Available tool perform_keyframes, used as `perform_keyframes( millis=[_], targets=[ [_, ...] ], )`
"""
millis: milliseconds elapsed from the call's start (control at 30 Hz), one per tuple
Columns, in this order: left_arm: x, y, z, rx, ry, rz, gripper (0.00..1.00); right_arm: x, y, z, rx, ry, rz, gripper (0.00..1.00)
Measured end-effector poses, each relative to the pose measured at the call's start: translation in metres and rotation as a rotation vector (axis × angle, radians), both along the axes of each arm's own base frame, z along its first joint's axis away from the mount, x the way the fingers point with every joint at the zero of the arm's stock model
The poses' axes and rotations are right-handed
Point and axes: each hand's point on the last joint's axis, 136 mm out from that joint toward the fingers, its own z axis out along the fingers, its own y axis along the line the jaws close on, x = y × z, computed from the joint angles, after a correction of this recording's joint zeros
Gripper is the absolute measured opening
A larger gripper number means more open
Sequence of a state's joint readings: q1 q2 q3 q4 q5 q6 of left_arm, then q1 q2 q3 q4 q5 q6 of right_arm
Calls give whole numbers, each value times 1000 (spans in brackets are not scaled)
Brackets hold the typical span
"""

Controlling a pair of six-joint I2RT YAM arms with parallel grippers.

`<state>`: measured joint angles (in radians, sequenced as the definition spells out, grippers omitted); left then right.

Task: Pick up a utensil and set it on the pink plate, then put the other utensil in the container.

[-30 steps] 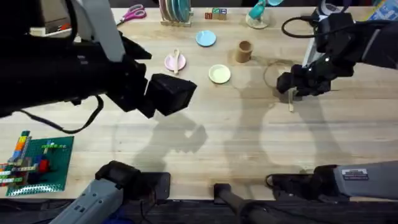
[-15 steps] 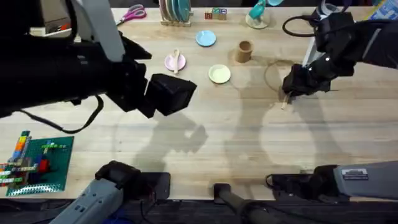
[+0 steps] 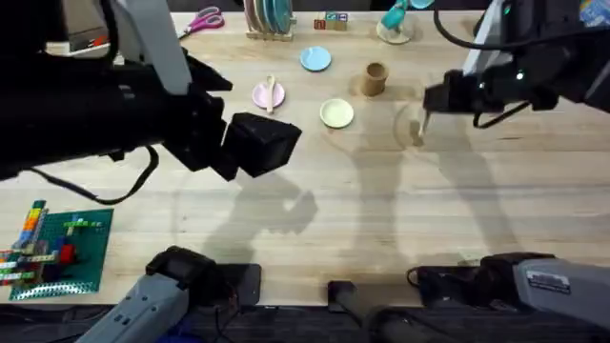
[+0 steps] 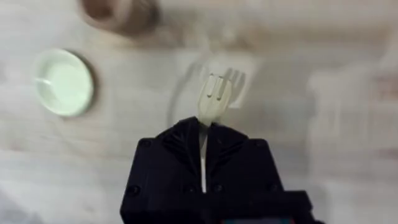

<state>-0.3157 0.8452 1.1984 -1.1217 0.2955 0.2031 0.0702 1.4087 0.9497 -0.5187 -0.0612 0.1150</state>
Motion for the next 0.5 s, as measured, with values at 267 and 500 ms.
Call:
perform_keyframes(
  millis=[267, 500],
  targets=[
    [0, 0, 0, 0, 0, 0, 995, 46, 16, 47, -38, -292, 139, 32],
    [0, 0, 0, 0, 0, 0, 995, 69, 39, 79, 22, -468, 255, 33]
  ],
)
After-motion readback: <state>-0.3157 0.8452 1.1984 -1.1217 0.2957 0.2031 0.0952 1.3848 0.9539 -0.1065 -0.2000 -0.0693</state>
